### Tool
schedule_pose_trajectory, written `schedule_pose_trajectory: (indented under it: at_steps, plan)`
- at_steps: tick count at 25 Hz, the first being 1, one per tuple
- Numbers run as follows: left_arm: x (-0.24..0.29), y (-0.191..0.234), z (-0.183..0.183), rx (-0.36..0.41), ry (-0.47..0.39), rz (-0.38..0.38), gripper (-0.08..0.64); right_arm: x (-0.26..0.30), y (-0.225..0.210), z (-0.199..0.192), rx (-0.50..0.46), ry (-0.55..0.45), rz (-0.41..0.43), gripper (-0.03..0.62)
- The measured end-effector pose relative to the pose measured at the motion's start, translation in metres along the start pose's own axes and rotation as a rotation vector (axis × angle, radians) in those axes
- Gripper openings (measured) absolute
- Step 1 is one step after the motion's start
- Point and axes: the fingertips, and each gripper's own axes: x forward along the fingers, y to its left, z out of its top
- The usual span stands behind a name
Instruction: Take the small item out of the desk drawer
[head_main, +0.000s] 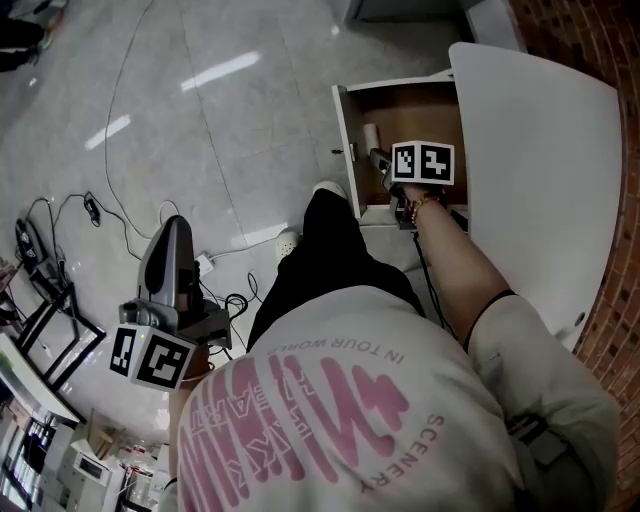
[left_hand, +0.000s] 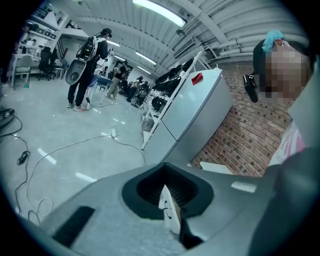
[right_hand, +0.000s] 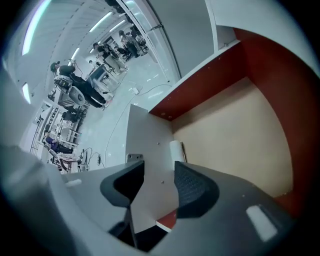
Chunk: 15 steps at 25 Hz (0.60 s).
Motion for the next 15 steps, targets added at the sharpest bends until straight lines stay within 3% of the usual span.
schedule_pose_trajectory:
  at_steps: [15]
  plan:
    - [0.003,0.025,-0.037,-0.037,0.067,0.062,0.004,0.059,-0.031,-0.013,0.015,0.102,-0.07,0.201]
